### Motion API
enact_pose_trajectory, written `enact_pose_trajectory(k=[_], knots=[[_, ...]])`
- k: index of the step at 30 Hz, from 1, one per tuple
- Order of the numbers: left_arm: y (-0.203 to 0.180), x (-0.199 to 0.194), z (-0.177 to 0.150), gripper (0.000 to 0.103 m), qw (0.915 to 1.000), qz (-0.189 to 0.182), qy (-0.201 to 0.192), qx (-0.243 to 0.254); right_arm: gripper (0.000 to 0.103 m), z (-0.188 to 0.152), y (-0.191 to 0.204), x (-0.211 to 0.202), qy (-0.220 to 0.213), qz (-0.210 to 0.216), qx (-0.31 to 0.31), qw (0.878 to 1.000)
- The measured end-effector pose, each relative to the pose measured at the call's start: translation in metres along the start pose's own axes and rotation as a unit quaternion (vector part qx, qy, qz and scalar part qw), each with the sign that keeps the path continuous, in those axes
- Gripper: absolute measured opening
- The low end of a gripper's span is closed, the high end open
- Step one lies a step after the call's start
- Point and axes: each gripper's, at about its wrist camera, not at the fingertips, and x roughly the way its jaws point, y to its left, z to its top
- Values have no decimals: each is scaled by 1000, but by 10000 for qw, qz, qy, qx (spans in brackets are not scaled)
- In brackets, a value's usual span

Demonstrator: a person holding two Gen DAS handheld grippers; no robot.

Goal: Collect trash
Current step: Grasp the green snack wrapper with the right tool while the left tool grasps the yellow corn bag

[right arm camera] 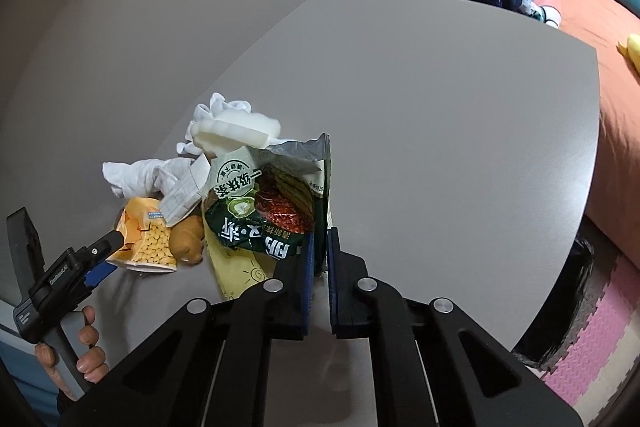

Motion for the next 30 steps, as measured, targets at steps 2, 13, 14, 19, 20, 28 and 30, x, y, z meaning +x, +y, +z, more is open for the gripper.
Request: enact_pose_trajectory(k=[2,13,14,19,20,28,30], knots=[[-1,-1,-1,80,10000,-38,19,37,8,0,-1,-2,-22,8,1,10000],[-12,11,-3,39,9998,-83,99,149,8,-3,-5,-17,-150,3,3,9999],[-12,11,-3,37,9998,-85,106,149,8,-3,-5,-18,-163,5,1,9999],[-16,1,-3,31,9997,-91,-76,218,8,-4,-2,-27,-278,-21,-73,9996],[-17,-3,-3,29,9996,-108,-111,230,8,-4,-3,-29,-296,-21,-84,9995],[-32,-29,-1,17,9980,-122,-452,417,7,-1,-8,-50,-564,-30,-46,9984],[-38,-35,0,17,9971,-112,-564,499,7,0,-12,-55,-623,-38,-27,9980]])
